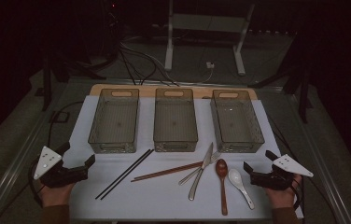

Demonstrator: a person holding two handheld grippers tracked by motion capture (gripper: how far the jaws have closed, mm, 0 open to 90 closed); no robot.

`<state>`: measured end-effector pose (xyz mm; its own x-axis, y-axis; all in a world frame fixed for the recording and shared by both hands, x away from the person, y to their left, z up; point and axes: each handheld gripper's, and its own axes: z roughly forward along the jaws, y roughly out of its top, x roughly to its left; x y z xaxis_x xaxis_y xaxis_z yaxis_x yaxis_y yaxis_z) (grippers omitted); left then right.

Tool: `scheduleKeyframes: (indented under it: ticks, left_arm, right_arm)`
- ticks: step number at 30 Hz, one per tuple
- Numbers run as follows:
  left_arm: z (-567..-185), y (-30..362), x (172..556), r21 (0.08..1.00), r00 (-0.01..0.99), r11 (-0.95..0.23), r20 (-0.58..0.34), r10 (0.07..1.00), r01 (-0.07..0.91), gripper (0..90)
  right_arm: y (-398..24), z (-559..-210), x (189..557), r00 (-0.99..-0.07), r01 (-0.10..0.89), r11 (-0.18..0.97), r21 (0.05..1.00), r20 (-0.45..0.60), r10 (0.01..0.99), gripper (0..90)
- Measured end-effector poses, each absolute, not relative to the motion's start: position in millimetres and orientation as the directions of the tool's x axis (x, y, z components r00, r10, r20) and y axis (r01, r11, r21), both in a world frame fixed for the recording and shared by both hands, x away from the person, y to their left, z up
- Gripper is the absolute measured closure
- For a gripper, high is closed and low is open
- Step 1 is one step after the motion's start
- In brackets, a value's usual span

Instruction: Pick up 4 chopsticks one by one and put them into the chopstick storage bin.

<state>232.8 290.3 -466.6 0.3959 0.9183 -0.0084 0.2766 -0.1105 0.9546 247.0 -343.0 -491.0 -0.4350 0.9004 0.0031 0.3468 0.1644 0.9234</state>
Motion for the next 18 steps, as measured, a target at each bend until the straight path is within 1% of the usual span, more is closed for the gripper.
scheduleKeyframes:
  ticks: [8,11,14,18]
  left_arm:
    - [-460.2,291.0,228.6,0.956,0.400,-0.115,-0.002,0.917,0.269,1.5]
    - [-455.5,289.9,231.4,0.947,0.398,-0.123,-0.006,0.917,0.297,1.5]
    - [-452.2,288.1,235.7,0.943,0.428,-0.126,-0.019,0.904,0.307,1.6]
    - [-447.6,281.4,241.1,0.931,0.461,-0.177,0.011,0.888,0.318,1.6]
  right_arm:
    - [-343.3,-490.7,246.9,-0.424,0.349,0.162,0.923,0.002,0.906,0.0]
    - [-344.0,-490.6,246.7,-0.422,0.349,0.156,0.924,0.006,0.907,0.0]
    - [-345.1,-490.4,246.2,-0.416,0.349,0.152,0.925,0.008,0.909,0.0]
    - [-346.7,-490.2,246.1,-0.408,0.349,0.143,0.926,0.013,0.913,0.0]
